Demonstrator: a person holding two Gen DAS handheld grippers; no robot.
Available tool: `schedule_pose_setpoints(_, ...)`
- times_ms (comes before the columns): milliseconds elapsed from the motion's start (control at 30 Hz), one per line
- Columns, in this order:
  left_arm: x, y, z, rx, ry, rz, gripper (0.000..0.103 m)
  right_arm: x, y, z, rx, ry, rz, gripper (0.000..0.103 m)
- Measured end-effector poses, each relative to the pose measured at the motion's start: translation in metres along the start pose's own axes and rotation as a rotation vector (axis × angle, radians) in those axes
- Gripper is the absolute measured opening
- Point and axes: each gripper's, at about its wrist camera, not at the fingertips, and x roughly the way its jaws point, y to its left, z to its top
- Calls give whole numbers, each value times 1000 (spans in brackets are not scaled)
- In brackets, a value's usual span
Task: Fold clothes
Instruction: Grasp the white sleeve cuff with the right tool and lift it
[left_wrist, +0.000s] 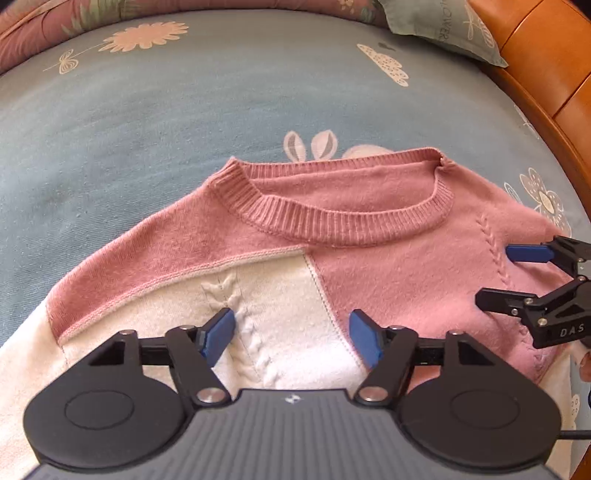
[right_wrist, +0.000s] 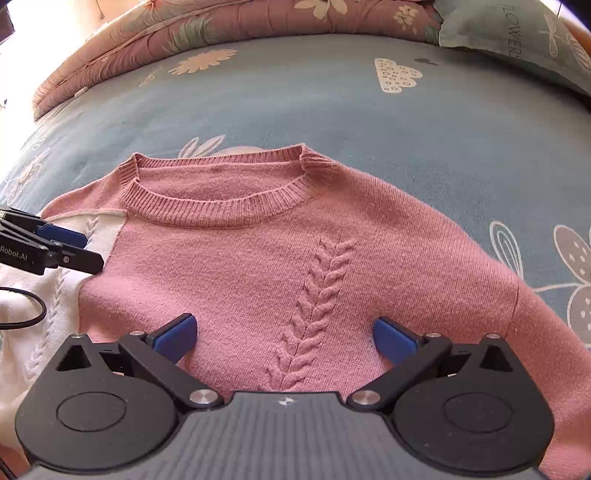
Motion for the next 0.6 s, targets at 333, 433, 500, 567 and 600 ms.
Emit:
schedule_pose_setpoints(333, -21, -59, 48, 35, -21, -53, 75, -84, -67, -22, 267, -108, 41, 103)
schedule_pose_setpoints(433, -18, -96, 52, 104, -8, -94, 75, -115, -102, -62, 389, -110, -10, 103)
schedule_pose_setpoints(500, -13, -126, 52, 155, 9, -126, 75, -131, -124, -92, 489, -116, -30, 103)
schedule_pose_setpoints(567, -8, -154, 50, 191, 25, -164, 75, -150, -150, -127, 619, -136, -64, 103)
schedule_pose_setpoints(600, -5, -167, 49, 208, 32, -183, 75, -159, -161, -142, 678, -152, -78, 103)
